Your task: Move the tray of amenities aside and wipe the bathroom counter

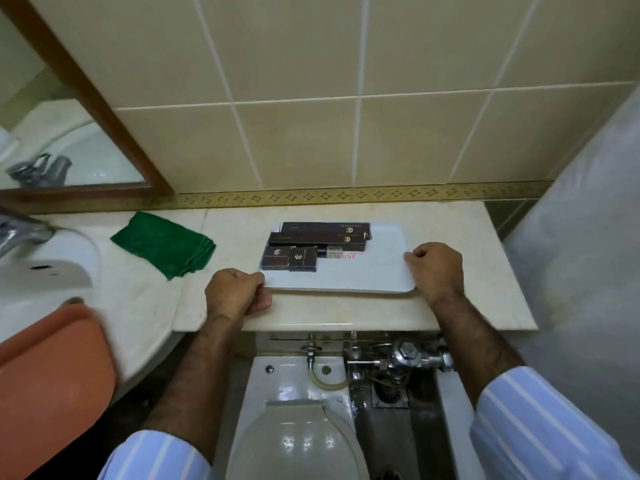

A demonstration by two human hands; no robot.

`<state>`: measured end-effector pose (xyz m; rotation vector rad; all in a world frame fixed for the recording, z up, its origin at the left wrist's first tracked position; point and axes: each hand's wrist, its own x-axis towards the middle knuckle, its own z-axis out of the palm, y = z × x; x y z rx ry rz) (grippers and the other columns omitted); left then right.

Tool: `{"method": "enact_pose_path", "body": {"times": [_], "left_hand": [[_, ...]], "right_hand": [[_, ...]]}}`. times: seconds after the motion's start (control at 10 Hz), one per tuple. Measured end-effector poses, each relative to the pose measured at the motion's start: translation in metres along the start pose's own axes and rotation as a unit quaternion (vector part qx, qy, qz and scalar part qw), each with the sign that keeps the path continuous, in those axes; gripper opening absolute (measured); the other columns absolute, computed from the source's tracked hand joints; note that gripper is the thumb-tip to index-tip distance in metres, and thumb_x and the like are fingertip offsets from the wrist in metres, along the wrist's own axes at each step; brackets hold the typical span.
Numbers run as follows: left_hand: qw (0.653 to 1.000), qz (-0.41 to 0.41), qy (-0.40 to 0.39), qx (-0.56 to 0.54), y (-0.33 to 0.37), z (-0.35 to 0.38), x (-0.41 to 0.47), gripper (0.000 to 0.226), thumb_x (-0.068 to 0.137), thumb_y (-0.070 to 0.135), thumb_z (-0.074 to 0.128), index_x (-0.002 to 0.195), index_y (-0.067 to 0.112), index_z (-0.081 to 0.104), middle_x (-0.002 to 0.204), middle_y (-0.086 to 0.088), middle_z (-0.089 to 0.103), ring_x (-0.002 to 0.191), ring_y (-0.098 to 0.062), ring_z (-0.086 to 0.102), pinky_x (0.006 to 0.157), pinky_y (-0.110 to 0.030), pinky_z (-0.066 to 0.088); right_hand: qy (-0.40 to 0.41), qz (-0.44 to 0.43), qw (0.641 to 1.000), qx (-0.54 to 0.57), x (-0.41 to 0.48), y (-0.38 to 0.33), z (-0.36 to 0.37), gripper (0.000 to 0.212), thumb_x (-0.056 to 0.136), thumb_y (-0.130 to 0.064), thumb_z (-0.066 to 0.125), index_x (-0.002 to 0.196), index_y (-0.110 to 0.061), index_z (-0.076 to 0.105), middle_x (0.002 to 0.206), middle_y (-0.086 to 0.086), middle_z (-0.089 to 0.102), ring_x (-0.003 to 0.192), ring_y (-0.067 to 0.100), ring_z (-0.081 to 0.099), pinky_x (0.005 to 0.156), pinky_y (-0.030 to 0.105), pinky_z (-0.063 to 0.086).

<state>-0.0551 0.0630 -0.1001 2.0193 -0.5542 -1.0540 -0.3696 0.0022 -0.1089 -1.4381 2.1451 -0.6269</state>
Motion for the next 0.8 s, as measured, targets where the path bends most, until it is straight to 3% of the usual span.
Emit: {"method": "enact_pose_path", "body": {"times": [0.1,0.3,0.4,0.5,0.6,0.7,0.8], "left_hand": [[1.0,-0.005,0.009,0.004,-0.004,-0.001,0.012,0.017,0.079,0.003,0.073,0.065,0.003,0.064,0.06,-0.018,0.073,0.041,-0.023,0.069,0.045,-0.027,0.056],[1.0,-0.005,0.008,0.001,0.009,0.013,0.032,0.023,0.082,-0.003,0.074,0.063,0.002,0.062,0.062,-0.024,0.072,0.049,-0.031,0.071,0.053,-0.039,0.063],[1.0,-0.009,0.017,0.025,0.016,0.023,0.042,0.025,0.082,-0.007,0.073,0.064,0.001,0.057,0.056,-0.021,0.065,0.041,-0.027,0.066,0.046,-0.032,0.06],[0.997,-0.015,0.025,0.067,0.014,0.026,0.05,0.018,0.082,-0.002,0.077,0.07,-0.002,0.064,0.058,-0.019,0.069,0.032,-0.018,0.063,0.038,-0.022,0.053],[0.985,-0.01,0.0,0.174,0.021,0.024,0.049,0.02,0.086,0.012,0.077,0.085,-0.008,0.076,0.074,-0.019,0.077,0.058,-0.025,0.076,0.067,-0.035,0.066],[0.887,0.103,0.018,0.45,0.051,0.014,0.037,0.037,0.088,0.041,0.071,0.106,0.009,0.073,0.109,-0.011,0.075,0.1,-0.031,0.072,0.08,-0.034,0.056],[0.825,0.263,-0.015,0.5,0.1,0.003,0.017,0.063,0.09,0.055,0.063,0.139,0.017,0.054,0.143,-0.011,0.059,0.13,-0.031,0.056,0.099,-0.04,0.051]], "right_hand": [[0.023,-0.015,1.0,-0.015,0.015,-0.009,0.015,0.025,0.092,-0.029,0.072,0.096,-0.006,0.082,0.098,0.01,0.08,0.096,0.03,0.071,0.087,0.034,0.053],[0.05,-0.023,0.998,-0.029,0.042,-0.017,0.028,0.025,0.085,-0.033,0.081,0.095,-0.01,0.084,0.098,0.009,0.08,0.094,0.031,0.072,0.086,0.035,0.056],[0.048,-0.012,0.998,-0.032,0.054,-0.018,0.032,0.024,0.085,-0.031,0.08,0.094,-0.009,0.082,0.098,0.009,0.08,0.093,0.031,0.071,0.086,0.036,0.056],[0.032,-0.035,0.998,-0.041,0.059,-0.019,0.034,0.026,0.088,-0.032,0.078,0.093,-0.007,0.08,0.096,0.012,0.079,0.091,0.032,0.07,0.084,0.037,0.056],[0.001,-0.048,0.993,-0.104,0.056,-0.022,0.025,0.044,0.096,-0.047,0.064,0.106,-0.006,0.073,0.109,0.015,0.074,0.099,0.035,0.068,0.081,0.037,0.052],[0.027,-0.096,0.986,-0.133,0.044,-0.043,-0.003,0.06,0.099,-0.056,0.053,0.123,-0.001,0.059,0.126,0.02,0.059,0.117,0.04,0.058,0.09,0.045,0.051],[0.034,-0.225,0.96,-0.161,0.026,-0.072,-0.036,0.058,0.1,-0.052,0.054,0.129,-0.001,0.056,0.132,0.02,0.057,0.126,0.038,0.049,0.1,0.046,0.045]]}}
